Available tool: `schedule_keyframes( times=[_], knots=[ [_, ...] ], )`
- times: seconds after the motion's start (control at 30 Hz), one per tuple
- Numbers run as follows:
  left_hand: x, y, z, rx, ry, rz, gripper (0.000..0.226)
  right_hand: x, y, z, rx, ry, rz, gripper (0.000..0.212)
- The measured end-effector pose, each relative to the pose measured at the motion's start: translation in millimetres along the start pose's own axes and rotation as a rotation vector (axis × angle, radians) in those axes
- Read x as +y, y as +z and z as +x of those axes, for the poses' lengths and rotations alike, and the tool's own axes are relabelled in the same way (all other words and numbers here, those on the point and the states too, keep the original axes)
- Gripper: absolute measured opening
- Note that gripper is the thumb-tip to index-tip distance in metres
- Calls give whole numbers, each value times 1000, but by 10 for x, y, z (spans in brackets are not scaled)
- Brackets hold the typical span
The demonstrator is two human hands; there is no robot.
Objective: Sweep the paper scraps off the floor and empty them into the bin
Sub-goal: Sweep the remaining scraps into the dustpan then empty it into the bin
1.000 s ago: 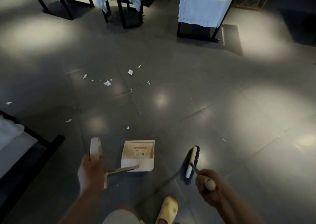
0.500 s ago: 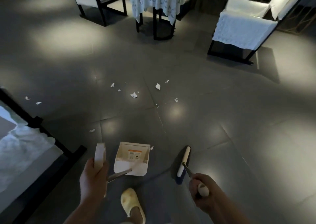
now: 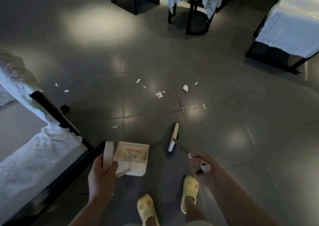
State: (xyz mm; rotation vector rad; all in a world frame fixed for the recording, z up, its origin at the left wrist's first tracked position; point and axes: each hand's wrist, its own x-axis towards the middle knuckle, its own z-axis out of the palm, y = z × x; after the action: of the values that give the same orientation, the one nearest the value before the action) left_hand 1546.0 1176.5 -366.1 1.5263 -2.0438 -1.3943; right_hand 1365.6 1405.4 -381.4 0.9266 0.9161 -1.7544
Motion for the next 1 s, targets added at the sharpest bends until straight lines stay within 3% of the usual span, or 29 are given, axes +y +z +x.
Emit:
schedule_keyframes(
  times=[0.1, 0.2, 0.33, 0.43, 0.57, 0.67, 0.77, 0.83, 1.0],
  knots=[
    [70, 68, 139, 46, -25, 5, 12, -356, -80, -114, -67, 42, -42, 44],
    [178, 129, 266, 140, -59, -7, 5, -672, -203, -196, -5, 83, -225, 23],
    [328, 254, 383, 264, -99, -37, 9, -1115, -153, -246, -34, 98, -440, 12],
    [435, 425, 430, 333, -114, -52, 10, -1534, 92, -143, -107, 144, -492, 43],
    [509, 600, 452, 430, -195, -112, 14, -1939, 670, 190, -223, 299, -570, 56],
    [495, 572, 401, 482, -220, -141, 16, -1980, 1140, 552, -246, 348, -556, 48],
    [473, 502, 423, 493, -234, -195, 13, -1841, 1619, 916, -353, 432, -469, 78],
    [430, 473, 500, 480, -280, -217, 11, -1690, 1895, 1189, -405, 517, -413, 78],
    [383, 486, 668, 497, -321, -245, 36, -1329, 2507, 1811, -377, 639, -293, 72]
  ],
)
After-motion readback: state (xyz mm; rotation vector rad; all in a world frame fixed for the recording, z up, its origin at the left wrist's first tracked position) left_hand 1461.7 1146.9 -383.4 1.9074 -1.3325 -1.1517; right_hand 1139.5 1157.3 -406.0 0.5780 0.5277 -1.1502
